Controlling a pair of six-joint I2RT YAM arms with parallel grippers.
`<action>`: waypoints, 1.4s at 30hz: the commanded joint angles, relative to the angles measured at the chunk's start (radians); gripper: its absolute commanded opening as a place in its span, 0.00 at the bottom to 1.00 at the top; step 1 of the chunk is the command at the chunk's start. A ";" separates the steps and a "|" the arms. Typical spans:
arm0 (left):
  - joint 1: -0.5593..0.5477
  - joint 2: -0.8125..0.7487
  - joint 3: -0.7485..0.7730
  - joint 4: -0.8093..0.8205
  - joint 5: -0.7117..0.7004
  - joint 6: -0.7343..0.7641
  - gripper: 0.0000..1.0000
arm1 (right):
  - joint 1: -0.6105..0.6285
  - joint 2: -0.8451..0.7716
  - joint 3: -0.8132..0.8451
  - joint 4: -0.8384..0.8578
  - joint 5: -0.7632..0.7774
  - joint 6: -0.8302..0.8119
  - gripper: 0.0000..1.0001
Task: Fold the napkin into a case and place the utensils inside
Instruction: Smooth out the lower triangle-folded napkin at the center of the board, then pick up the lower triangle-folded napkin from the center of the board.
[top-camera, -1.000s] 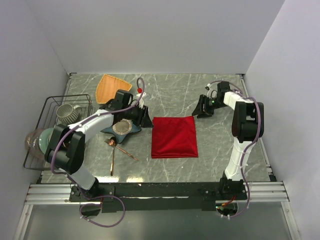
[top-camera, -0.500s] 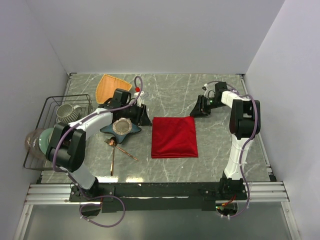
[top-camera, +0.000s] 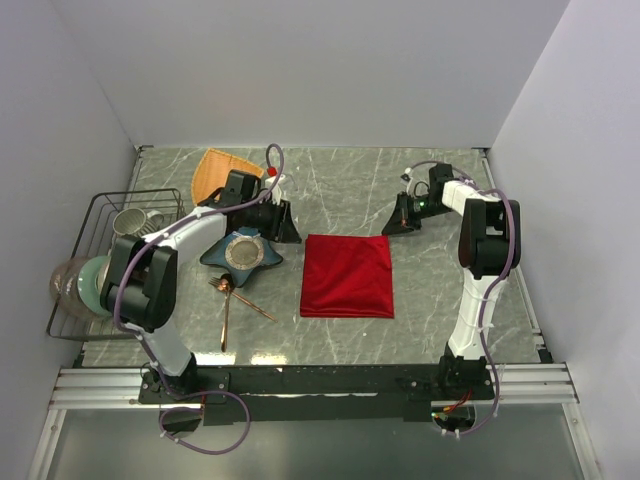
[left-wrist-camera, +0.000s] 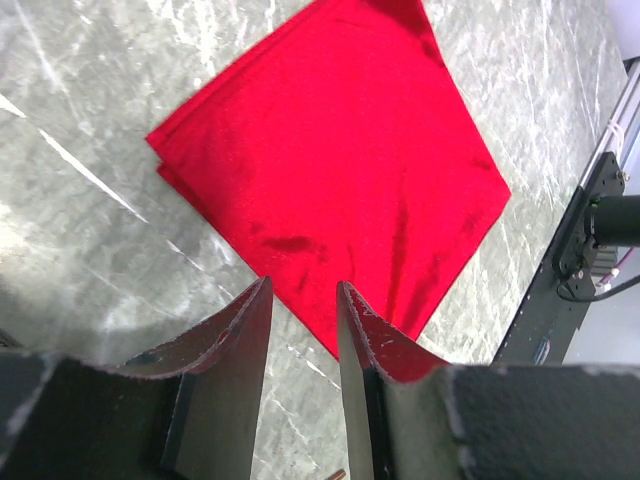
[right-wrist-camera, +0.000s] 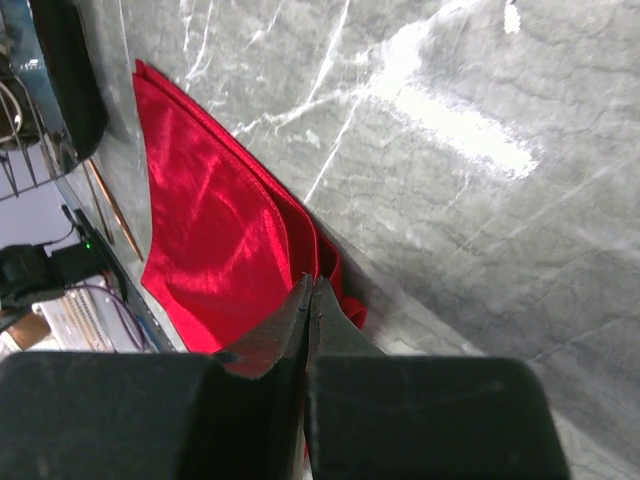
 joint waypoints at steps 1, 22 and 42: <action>0.011 0.015 0.060 0.000 0.003 0.025 0.38 | 0.012 -0.059 0.026 -0.022 -0.030 -0.042 0.00; 0.013 0.012 0.046 0.011 -0.009 0.030 0.38 | 0.056 -0.122 0.004 -0.104 -0.036 -0.146 0.00; 0.016 0.009 0.038 0.011 -0.004 0.040 0.38 | 0.059 -0.123 0.047 -0.108 0.130 -0.138 0.81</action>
